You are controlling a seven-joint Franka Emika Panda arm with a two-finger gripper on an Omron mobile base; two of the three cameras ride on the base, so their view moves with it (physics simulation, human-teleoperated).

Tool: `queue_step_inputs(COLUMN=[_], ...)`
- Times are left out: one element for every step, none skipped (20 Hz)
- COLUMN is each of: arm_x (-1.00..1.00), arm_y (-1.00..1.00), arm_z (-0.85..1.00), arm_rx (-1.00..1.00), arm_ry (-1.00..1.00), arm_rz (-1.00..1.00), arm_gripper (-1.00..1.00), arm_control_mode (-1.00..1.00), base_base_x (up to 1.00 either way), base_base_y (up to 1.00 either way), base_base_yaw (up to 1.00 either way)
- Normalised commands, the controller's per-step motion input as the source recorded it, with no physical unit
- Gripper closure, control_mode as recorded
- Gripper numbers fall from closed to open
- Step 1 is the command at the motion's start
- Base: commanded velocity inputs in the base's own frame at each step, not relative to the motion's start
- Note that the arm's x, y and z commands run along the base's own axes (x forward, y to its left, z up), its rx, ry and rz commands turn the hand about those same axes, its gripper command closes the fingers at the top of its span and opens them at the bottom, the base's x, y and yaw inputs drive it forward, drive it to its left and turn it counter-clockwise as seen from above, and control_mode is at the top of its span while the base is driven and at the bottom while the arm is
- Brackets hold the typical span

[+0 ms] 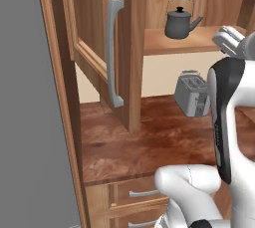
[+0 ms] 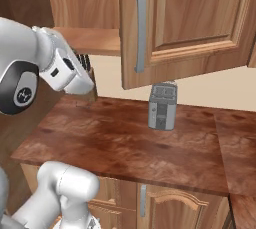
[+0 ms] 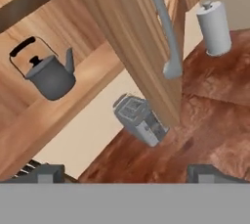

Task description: Open the cabinet, pick the kettle from the cabinet, and place it in the sink.

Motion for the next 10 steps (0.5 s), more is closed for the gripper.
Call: queue_step_inputs(arm_x=[0.21, 0.23, 0.22, 0.22, 0.23, 0.25, 0.30, 0.30, 0.33, 0.35], arm_y=[0.17, 0.15, 0.12, 0.11, 0.08, 0.06, 0.01, 0.00, 0.00, 0.00], arm_z=[0.07, 0.07, 0.06, 0.05, 0.04, 0.02, 0.00, 0.00, 0.00, 0.00], arm_rx=[0.32, 0.35, 0.38, 0.40, 0.44, 0.47, 0.48, 0.49, 0.45, 0.33], arm_ry=[0.03, 0.01, 0.01, 0.00, 0.00, 0.00, 0.00, -0.01, -0.08, -0.12], arm_rz=[-0.18, -0.18, -0.18, -0.18, -0.18, -0.18, -0.17, -0.14, -0.13, -0.17], arm_gripper=[-1.00, -1.00, -1.00, -1.00, -1.00, -1.00, -1.00, -1.00, -1.00, -1.00], arm_control_mode=[-1.00, -1.00, -1.00, -1.00, -1.00, -1.00, -1.00, -1.00, -1.00, -1.00], base_base_x=[0.00, 0.00, 0.00, 0.00, 0.00, 0.00, 0.00, 0.00, 0.00, 0.00], base_base_y=[0.00, 0.00, 0.00, 0.00, 0.00, 0.00, 0.00, 0.00, 0.00, 0.00], base_base_yaw=[0.00, 0.00, 0.00, 0.00, 0.00, 0.00, 0.00, 0.00, 0.00, 0.00])
